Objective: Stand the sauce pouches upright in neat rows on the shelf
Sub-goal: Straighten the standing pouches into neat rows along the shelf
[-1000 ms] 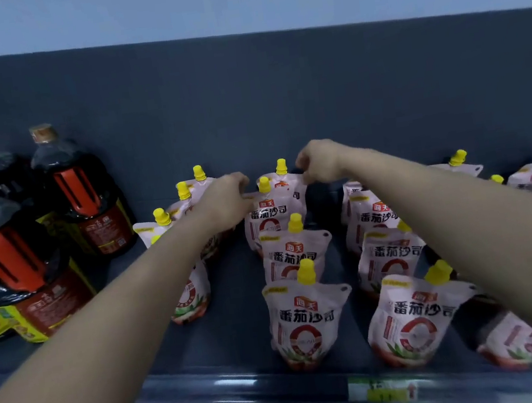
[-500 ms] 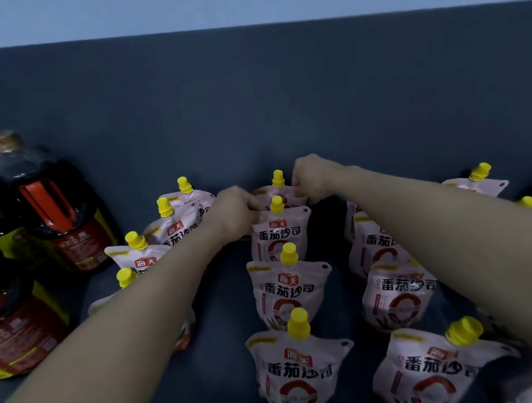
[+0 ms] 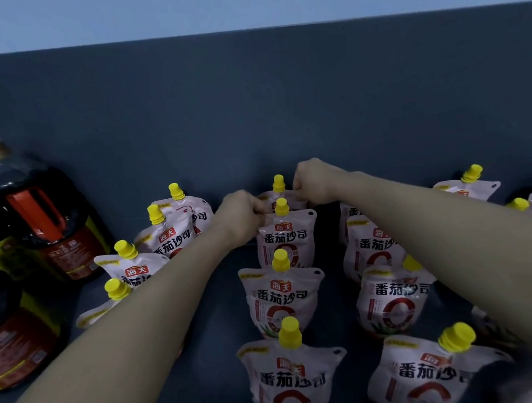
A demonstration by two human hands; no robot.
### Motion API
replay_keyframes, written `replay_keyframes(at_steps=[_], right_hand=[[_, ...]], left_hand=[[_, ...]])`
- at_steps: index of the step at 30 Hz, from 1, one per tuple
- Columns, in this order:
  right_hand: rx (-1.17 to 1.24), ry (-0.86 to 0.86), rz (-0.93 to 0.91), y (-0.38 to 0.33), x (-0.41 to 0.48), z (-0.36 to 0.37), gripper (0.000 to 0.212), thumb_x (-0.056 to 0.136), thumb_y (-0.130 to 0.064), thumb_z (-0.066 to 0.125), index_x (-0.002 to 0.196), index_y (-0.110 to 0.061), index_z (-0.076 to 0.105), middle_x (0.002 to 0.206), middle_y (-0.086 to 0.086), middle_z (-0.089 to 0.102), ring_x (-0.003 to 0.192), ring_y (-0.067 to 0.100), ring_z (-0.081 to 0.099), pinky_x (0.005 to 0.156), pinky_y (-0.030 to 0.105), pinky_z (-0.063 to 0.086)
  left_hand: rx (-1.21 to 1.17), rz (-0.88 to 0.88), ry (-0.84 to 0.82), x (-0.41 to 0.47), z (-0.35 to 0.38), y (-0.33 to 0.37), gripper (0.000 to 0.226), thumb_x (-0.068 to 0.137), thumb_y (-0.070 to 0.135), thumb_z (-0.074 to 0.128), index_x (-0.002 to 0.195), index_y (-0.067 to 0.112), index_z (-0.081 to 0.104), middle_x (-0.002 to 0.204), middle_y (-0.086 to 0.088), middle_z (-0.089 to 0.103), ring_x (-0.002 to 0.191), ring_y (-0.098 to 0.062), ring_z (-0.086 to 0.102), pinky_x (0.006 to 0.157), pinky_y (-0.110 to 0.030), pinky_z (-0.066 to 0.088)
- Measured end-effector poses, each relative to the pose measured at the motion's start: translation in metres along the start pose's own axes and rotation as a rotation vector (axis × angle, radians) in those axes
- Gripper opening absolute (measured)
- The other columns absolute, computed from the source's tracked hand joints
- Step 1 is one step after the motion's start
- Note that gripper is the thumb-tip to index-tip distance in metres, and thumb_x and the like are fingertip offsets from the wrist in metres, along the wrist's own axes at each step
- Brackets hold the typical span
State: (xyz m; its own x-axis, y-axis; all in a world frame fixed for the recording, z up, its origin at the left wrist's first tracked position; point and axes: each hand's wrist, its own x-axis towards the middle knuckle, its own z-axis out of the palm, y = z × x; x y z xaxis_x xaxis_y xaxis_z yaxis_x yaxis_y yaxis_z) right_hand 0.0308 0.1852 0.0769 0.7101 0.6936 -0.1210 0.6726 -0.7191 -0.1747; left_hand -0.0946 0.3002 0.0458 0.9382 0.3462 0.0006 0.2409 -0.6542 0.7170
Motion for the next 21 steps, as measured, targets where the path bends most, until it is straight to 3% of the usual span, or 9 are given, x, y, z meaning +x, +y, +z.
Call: replay_keyframes(at_steps=[2, 4, 7, 11, 13, 16, 19, 21], right_hand=[[0.015, -0.013, 0.008, 0.000, -0.006, -0.003, 0.030, 0.088, -0.004, 0.056, 0.058, -0.002, 0.053, 0.061, 0.011, 0.048, 0.065, 0.022, 0.045, 0.049, 0.025, 0.033], [0.033, -0.017, 0.023, -0.001, -0.013, -0.010, 0.017, 0.086, -0.002, 0.055, 0.083, 0.009, 0.066, 0.074, 0.023, 0.053, 0.071, 0.021, 0.045, 0.053, 0.025, 0.035], [0.056, 0.001, 0.042, -0.002, -0.020, -0.020, 0.026, 0.089, -0.004, 0.053, 0.107, 0.006, 0.069, 0.083, 0.014, 0.057, 0.076, 0.019, 0.046, 0.064, 0.025, 0.038], [0.087, 0.078, 0.054, -0.001, -0.026, -0.026, 0.025, 0.090, -0.005, 0.052, 0.104, 0.005, 0.070, 0.084, 0.017, 0.064, 0.073, 0.020, 0.051, 0.066, 0.029, 0.045], [0.103, 0.119, 0.048, -0.002, -0.030, -0.028, 0.025, 0.089, -0.005, 0.051, 0.101, 0.004, 0.071, 0.093, 0.020, 0.070, 0.073, 0.021, 0.055, 0.070, 0.033, 0.053], [0.127, 0.172, 0.019, -0.009, -0.039, -0.033, 0.024, 0.088, -0.004, 0.051, 0.098, 0.003, 0.072, 0.102, 0.020, 0.071, 0.074, 0.022, 0.056, 0.083, 0.043, 0.058], [0.127, 0.201, -0.012, -0.017, -0.046, -0.038, 0.023, 0.089, -0.005, 0.051, 0.095, -0.003, 0.073, 0.092, 0.011, 0.069, 0.082, 0.026, 0.063, 0.083, 0.038, 0.058], [0.120, 0.226, -0.022, -0.021, -0.053, -0.041, 0.024, 0.089, -0.006, 0.052, 0.097, -0.007, 0.074, 0.089, 0.007, 0.064, 0.084, 0.025, 0.063, 0.082, 0.034, 0.056]], left_hand=[[0.008, 0.007, -0.007, -0.001, 0.000, 0.000, 0.017, 0.086, 0.008, 0.064, 0.099, 0.003, 0.074, 0.101, -0.015, 0.073, 0.096, -0.028, 0.068, 0.090, -0.043, 0.055], [0.031, 0.012, -0.019, -0.001, 0.000, 0.001, 0.017, 0.086, 0.008, 0.063, 0.099, 0.002, 0.074, 0.102, -0.017, 0.072, 0.096, -0.029, 0.067, 0.089, -0.043, 0.055], [0.046, 0.015, -0.031, -0.004, -0.002, 0.002, 0.017, 0.086, 0.007, 0.062, 0.098, 0.001, 0.074, 0.102, -0.018, 0.072, 0.096, -0.030, 0.067, 0.089, -0.044, 0.055], [0.050, 0.028, -0.048, -0.008, -0.003, 0.003, 0.018, 0.087, 0.005, 0.062, 0.101, 0.001, 0.073, 0.103, -0.018, 0.071, 0.098, -0.031, 0.067, 0.091, -0.043, 0.054], [0.083, 0.045, -0.064, -0.010, -0.004, 0.003, 0.024, 0.088, 0.003, 0.059, 0.109, 0.005, 0.070, 0.111, -0.012, 0.070, 0.104, -0.026, 0.064, 0.094, -0.033, 0.051], [0.098, 0.061, -0.051, -0.014, -0.007, 0.005, 0.028, 0.089, 0.004, 0.058, 0.114, 0.010, 0.069, 0.114, -0.006, 0.069, 0.105, -0.018, 0.062, 0.088, -0.023, 0.045], [0.099, 0.046, -0.002, -0.016, -0.010, 0.004, 0.020, 0.088, 0.011, 0.063, 0.104, 0.007, 0.073, 0.108, -0.010, 0.072, 0.092, -0.016, 0.062, 0.081, -0.023, 0.046], [0.125, 0.051, 0.006, -0.017, -0.011, 0.003, 0.019, 0.087, 0.010, 0.063, 0.103, 0.006, 0.073, 0.108, -0.011, 0.072, 0.097, -0.020, 0.064, 0.083, -0.023, 0.048]])
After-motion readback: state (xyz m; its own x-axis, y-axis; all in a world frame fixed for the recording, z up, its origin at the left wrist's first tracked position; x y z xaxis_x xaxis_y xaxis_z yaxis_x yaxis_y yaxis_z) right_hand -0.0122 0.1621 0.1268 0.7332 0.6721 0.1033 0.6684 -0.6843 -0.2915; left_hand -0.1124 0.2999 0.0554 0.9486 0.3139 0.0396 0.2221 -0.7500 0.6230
